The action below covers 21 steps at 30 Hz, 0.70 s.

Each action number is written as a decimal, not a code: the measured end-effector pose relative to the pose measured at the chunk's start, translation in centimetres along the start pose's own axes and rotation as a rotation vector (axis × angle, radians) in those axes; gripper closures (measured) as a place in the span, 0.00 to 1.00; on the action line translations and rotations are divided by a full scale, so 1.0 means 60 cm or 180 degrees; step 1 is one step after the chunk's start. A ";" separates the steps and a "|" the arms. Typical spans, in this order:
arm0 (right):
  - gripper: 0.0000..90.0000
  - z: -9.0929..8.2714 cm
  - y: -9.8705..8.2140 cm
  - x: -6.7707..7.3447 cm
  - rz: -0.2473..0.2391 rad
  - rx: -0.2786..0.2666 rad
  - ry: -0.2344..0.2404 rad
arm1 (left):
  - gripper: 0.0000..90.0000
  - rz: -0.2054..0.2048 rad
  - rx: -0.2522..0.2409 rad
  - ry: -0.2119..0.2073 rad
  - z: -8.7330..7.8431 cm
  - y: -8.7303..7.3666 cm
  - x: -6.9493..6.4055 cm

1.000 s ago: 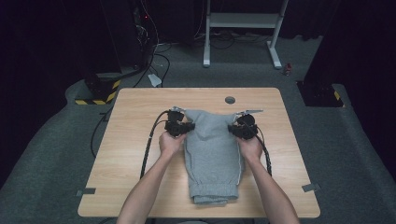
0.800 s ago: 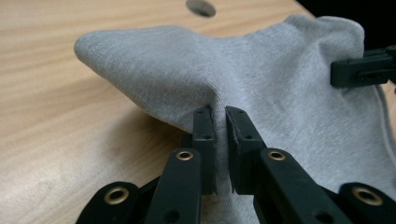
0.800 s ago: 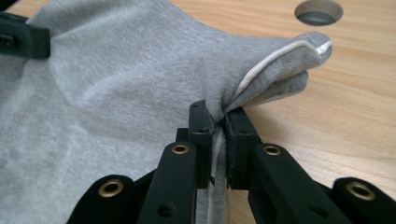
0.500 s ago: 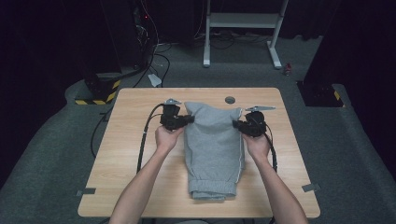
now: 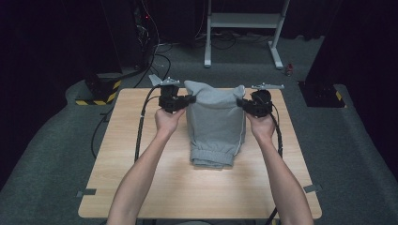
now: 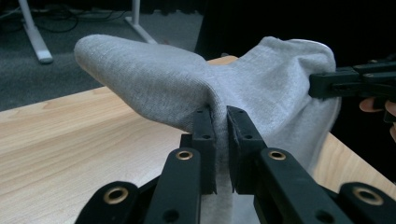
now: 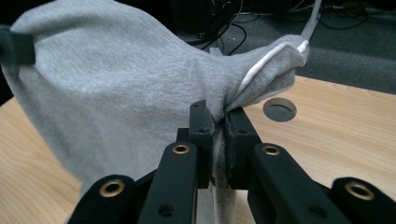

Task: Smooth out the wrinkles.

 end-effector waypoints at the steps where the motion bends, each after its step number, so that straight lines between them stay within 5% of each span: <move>1: 0.93 -0.002 -0.005 0.003 -0.0040 0.0004 0.0009 | 0.92 0.0002 0.0001 -0.0016 -0.001 -0.005 0.000; 8: 0.93 -0.010 -0.045 0.022 -0.0092 -0.0022 0.0076 | 0.92 -0.0026 0.0043 -0.0170 -0.002 -0.046 0.001; 21: 0.93 -0.015 -0.077 0.033 -0.0086 0.0042 0.0117 | 0.91 0.0071 0.0097 -0.0199 -0.008 -0.063 -0.008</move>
Point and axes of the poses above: each handheld gripper's, and its own axes: z roughly forward along the jaws, y roughly out of its top, x roughly to its left, the point moved 6 cm from there along z, roughly forward along the jaws, and after that the axes turned 9 degrees about y, right-handed, at the moved point
